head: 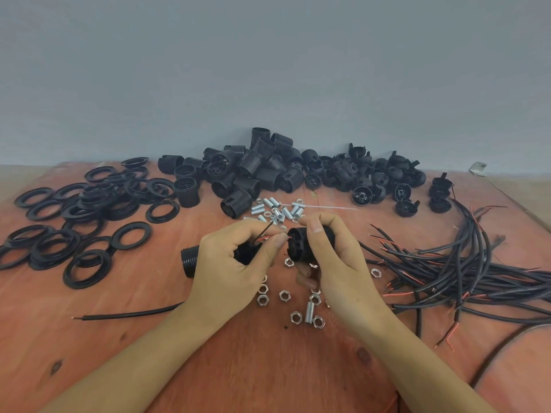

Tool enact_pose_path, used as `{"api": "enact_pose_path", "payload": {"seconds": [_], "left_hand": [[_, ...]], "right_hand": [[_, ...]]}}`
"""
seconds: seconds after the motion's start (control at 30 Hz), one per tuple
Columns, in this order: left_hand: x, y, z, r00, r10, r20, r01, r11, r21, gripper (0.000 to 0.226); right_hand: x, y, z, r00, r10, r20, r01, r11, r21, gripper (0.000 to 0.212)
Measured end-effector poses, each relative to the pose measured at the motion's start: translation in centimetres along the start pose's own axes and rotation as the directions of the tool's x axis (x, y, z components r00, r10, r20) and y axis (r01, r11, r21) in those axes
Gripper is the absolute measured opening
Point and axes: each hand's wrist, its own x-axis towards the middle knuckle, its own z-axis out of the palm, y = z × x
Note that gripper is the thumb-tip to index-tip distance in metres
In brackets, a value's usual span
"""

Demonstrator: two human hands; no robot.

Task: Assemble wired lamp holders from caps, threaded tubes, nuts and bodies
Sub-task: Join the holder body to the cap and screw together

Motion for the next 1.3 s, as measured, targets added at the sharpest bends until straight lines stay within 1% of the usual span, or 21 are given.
{"api": "enact_pose_path", "payload": {"seconds": [0.07,0.13,0.27,0.37,0.43,0.57,0.7,0.83,0.93,1.07,1.2,1.3], "left_hand": [[0.01,-0.15,0.03,0.999,0.032,0.005,-0.032,0.999,0.028,0.006],[-0.16,-0.34,0.15,1.0,0.028,0.0,-0.028,0.999,0.02,0.006],[-0.45,-0.22,0.35,0.998,0.063,-0.025,-0.063,0.998,0.027,0.009],[-0.48,0.11,0.47,0.994,0.096,-0.043,-0.094,0.995,0.043,0.013],[-0.45,0.2,0.57,0.996,0.078,-0.045,-0.077,0.997,0.027,0.016],[-0.21,0.48,0.64,0.999,0.013,-0.048,-0.015,0.999,-0.049,0.017],[-0.25,0.48,0.45,0.999,-0.029,-0.016,0.027,0.994,-0.102,0.007],[-0.21,0.23,0.42,0.997,-0.079,-0.011,0.077,0.991,-0.105,0.005],[-0.08,0.2,0.32,0.998,-0.065,0.005,0.066,0.993,-0.097,0.013],[-0.1,0.14,0.17,1.0,-0.004,0.008,0.005,1.0,-0.026,0.02],[-0.33,-0.12,0.29,0.998,0.058,0.013,-0.059,0.998,0.035,0.019],[-0.5,-0.33,0.27,0.997,0.07,0.015,-0.071,0.996,0.047,0.016]], "right_hand": [[-0.06,0.05,0.14,1.0,-0.014,0.004,0.014,1.0,0.003,0.019],[-0.12,0.13,0.18,1.0,-0.025,0.007,0.025,1.0,0.001,0.02],[-0.2,0.36,0.32,0.999,-0.029,0.033,0.028,1.0,0.01,0.031],[-0.29,0.63,0.33,0.998,-0.049,0.037,0.049,0.999,-0.003,0.033],[-0.33,0.68,0.35,0.999,-0.042,0.022,0.042,0.999,-0.005,0.032],[0.05,0.52,0.19,1.0,0.01,-0.028,-0.008,0.998,0.069,0.025],[0.14,0.45,0.03,0.998,0.056,0.013,-0.058,0.988,0.143,0.024],[0.19,0.43,0.0,0.998,0.051,0.031,-0.055,0.982,0.18,0.015],[0.12,0.46,-0.1,0.999,0.044,0.02,-0.046,0.991,0.129,0.012],[-0.13,0.47,-0.08,1.0,0.01,0.005,-0.011,0.999,0.03,0.015],[-0.31,0.4,-0.11,1.0,-0.016,0.013,0.016,1.0,-0.01,0.014],[-0.41,0.51,-0.3,0.999,-0.028,0.036,0.03,0.998,-0.053,0.014]]}}
